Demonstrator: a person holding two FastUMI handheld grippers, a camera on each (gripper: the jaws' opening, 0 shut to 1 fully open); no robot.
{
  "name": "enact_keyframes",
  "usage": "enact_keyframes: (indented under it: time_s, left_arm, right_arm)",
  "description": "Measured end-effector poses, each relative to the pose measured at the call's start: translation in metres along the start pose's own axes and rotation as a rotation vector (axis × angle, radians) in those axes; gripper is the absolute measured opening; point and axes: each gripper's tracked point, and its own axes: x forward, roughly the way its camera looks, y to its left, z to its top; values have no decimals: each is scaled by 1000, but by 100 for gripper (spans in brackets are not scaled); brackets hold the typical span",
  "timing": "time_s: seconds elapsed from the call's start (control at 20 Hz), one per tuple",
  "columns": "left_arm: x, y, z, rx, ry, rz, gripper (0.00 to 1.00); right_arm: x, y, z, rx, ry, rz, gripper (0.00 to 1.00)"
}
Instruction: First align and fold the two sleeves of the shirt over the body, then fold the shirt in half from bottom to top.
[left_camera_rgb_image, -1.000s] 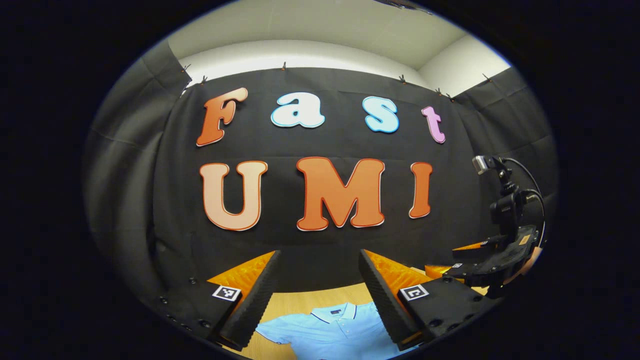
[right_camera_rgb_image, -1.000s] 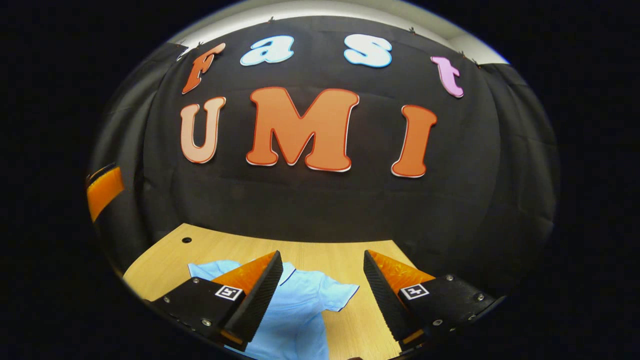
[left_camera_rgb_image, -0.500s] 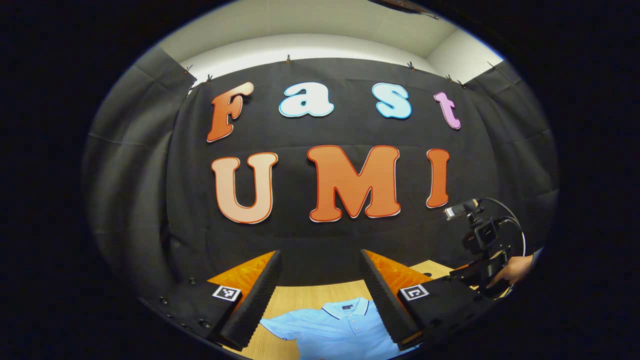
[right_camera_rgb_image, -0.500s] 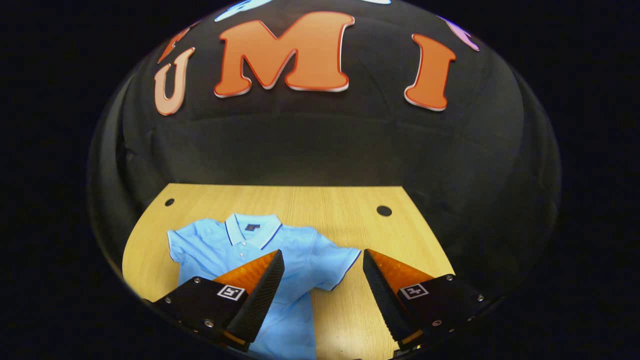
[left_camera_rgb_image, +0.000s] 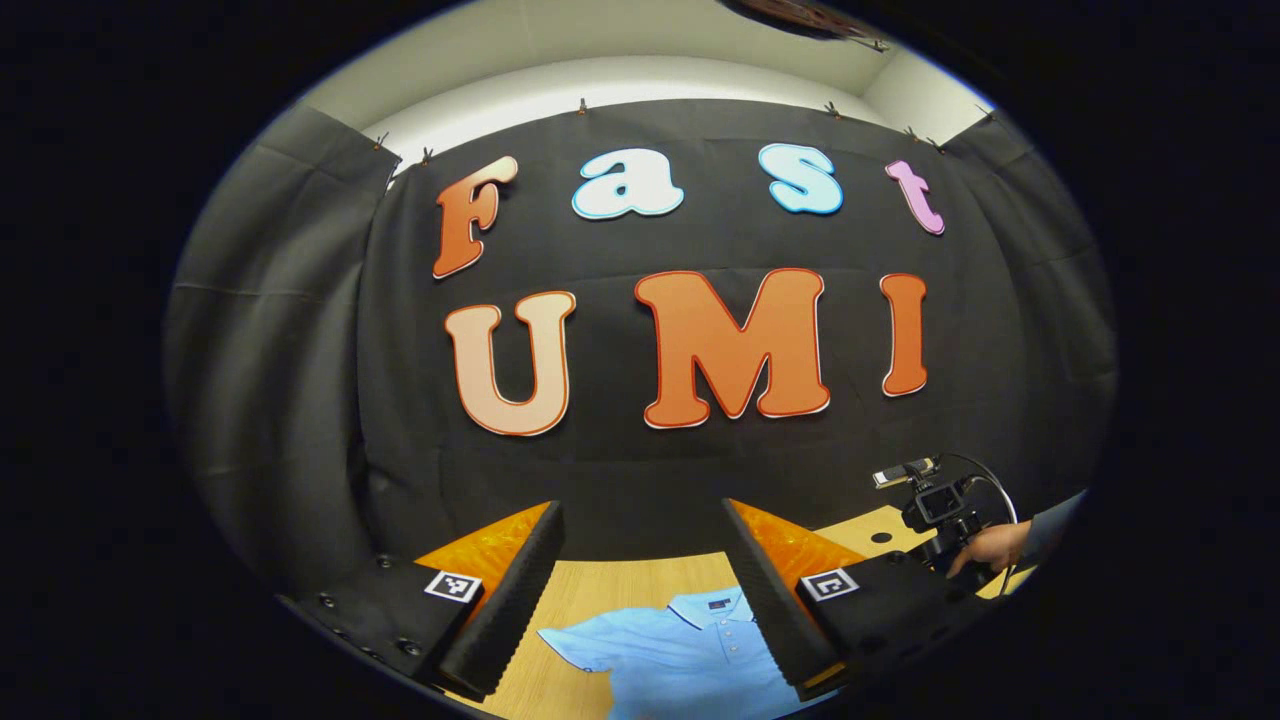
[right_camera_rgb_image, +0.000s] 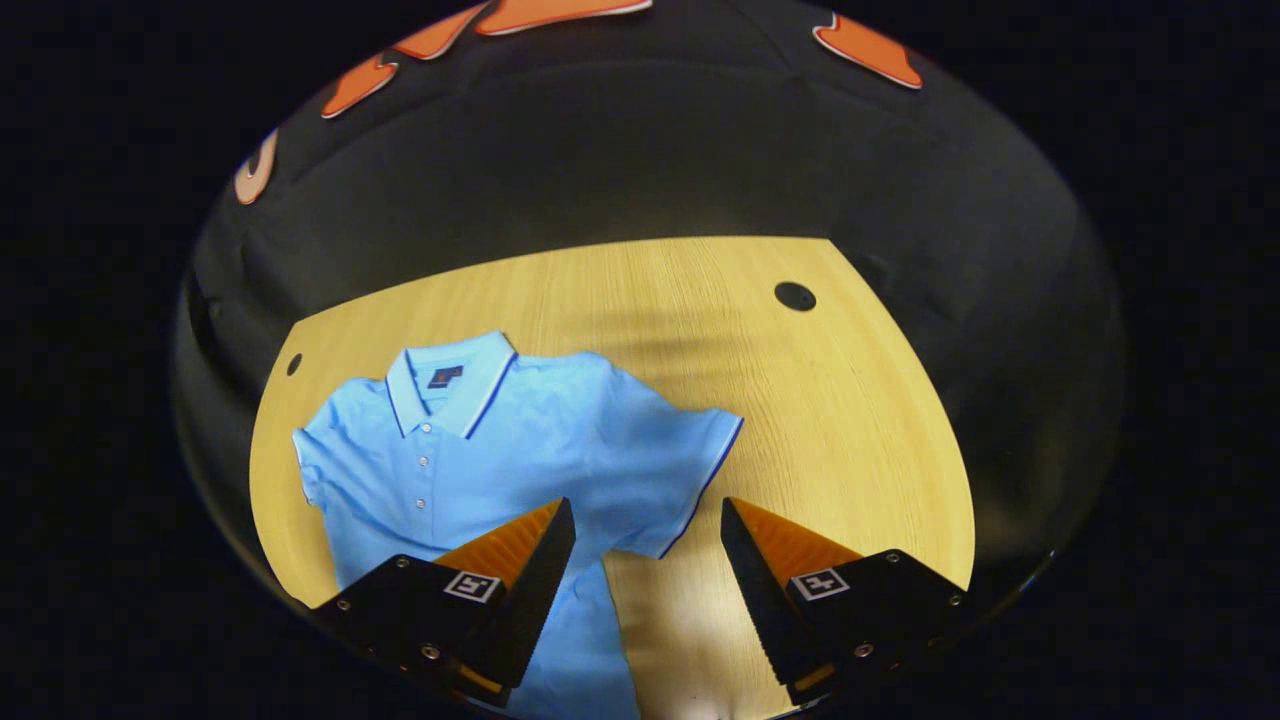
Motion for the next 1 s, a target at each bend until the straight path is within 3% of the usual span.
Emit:
enact_keyframes:
  time_s: [0.6, 0.65, 0.7, 0.75, 0.8, 1.0]
  left_arm:
    - [-9, 5, -15, 32, 77, 113, 100]
    - [-10, 3, -14, 36, 82, 116, 100]
    - [-11, 3, -17, 39, 88, 120, 100]
    - [-11, 2, -18, 41, 93, 123, 100]
    - [-10, 1, -19, 44, 96, 125, 100]
    - [-12, -1, -19, 57, 104, 135, 100]
  right_arm:
    - [76, -26, -5, 40, 179, -70, 78]
    - [78, -27, -5, 40, 182, -72, 72]
    - [81, -28, -6, 40, 189, -76, 75]
    - [83, -26, -11, 41, 203, -71, 67]
    - [84, -27, -14, 49, 223, -72, 70]
    - [86, -30, -7, 86, 213, -69, 52]
